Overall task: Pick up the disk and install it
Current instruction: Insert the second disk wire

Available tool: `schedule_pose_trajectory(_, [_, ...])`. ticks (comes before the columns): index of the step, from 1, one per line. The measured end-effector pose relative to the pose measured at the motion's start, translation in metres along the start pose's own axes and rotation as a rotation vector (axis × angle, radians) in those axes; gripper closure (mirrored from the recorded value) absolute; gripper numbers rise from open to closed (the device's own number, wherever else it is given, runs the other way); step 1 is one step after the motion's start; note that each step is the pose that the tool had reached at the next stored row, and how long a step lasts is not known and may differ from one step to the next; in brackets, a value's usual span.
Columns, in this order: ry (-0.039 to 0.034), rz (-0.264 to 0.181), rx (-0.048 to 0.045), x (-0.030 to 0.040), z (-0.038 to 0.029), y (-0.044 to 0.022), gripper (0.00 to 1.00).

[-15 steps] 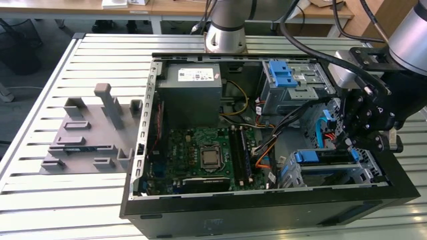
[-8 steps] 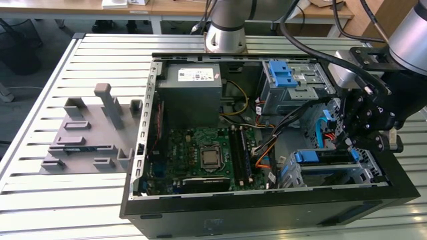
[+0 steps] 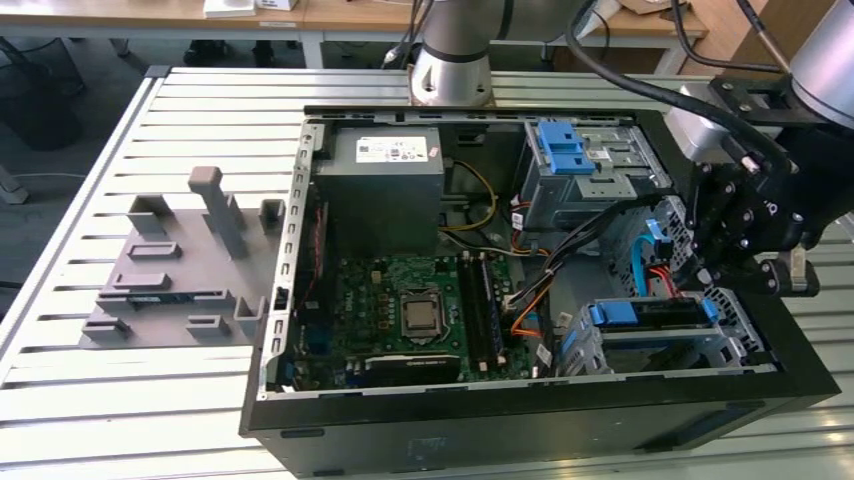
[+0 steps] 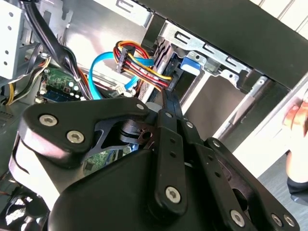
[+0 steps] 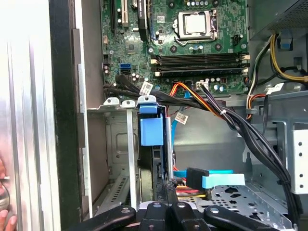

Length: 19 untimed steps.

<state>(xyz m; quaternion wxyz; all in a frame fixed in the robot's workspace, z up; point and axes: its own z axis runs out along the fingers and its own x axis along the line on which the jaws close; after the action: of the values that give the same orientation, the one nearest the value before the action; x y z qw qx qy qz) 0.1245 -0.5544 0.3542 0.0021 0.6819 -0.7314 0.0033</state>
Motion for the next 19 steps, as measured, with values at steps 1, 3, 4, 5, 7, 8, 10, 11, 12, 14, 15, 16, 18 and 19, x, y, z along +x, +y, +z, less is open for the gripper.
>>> schedule_pose_trajectory(1, [-0.0001,0.0,0.0,0.0,-0.0023,0.0,0.89])
schedule_pose_trajectory(3, [-0.0001,0.0,0.0,0.0,-0.0049,0.0,0.89])
schedule_pose_trajectory(4, [-0.0003,0.0,0.0,0.0001,-0.0053,0.0,0.89])
schedule_pose_trajectory(5, [-0.0004,0.0,0.0,0.0,-0.0053,0.0,0.89])
schedule_pose_trajectory(7, [-0.0001,0.0,0.0,0.0,-0.0055,0.0008,0.89])
schedule_pose_trajectory(8, [-0.0001,0.0,0.0,0.0001,-0.0055,0.0015,0.89])
schedule_pose_trajectory(10, [-0.0001,0.0,0.0,0.0004,-0.0055,0.0036,0.89])
schedule_pose_trajectory(11, [0.0,0.0,0.0,0.0007,-0.0055,0.0048,0.89])
schedule_pose_trajectory(12, [0.0,0.0,0.0,0.0011,-0.0055,0.006,0.89])
schedule_pose_trajectory(14, [-0.0001,0.0,0.0,0.002,-0.0055,0.0084,0.89])
schedule_pose_trajectory(15, [-0.0001,0.0,0.0,0.0022,-0.0055,0.0095,0.89])
schedule_pose_trajectory(16, [-0.0001,0.0,0.0,0.0024,-0.0056,0.0105,0.89])
schedule_pose_trajectory(18, [0.0002,0.0,0.0,0.0026,-0.0072,0.0125,0.89])
schedule_pose_trajectory(19, [0.0,0.0,0.0,0.0026,-0.0087,0.0132,0.89])
